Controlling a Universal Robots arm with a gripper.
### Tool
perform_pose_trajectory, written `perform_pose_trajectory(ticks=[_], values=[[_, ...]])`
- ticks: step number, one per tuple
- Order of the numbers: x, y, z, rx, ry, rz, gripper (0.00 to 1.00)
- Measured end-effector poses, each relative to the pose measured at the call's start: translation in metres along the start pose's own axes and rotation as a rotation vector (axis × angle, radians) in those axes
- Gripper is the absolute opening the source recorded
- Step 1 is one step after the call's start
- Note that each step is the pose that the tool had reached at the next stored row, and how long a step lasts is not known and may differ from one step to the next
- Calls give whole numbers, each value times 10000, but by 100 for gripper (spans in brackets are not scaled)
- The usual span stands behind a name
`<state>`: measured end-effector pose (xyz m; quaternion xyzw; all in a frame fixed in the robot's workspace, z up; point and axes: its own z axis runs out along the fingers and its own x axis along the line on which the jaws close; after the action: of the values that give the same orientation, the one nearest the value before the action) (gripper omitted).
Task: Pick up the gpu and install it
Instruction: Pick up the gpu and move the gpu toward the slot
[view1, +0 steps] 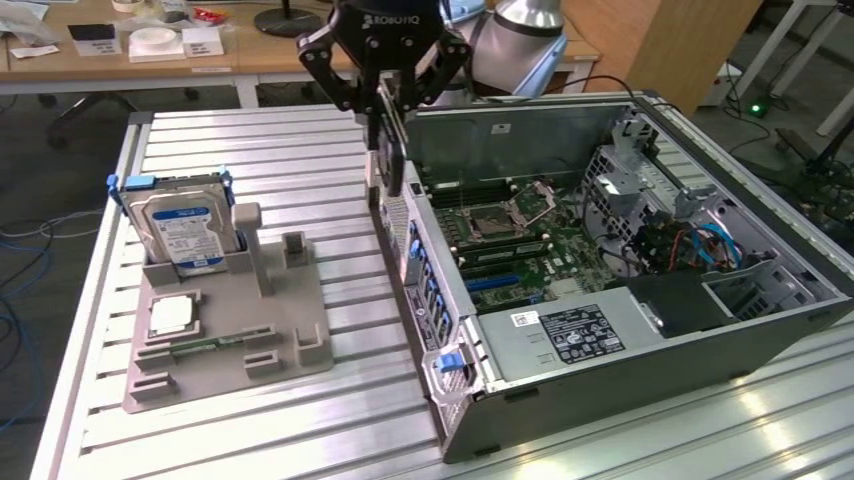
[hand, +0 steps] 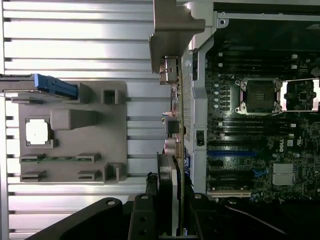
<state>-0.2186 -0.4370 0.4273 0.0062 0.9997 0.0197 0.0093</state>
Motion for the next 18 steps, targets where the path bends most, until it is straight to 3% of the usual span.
perform_pose_trajectory(ticks=[18], values=[[-535,6,11,1,1,0,28]])
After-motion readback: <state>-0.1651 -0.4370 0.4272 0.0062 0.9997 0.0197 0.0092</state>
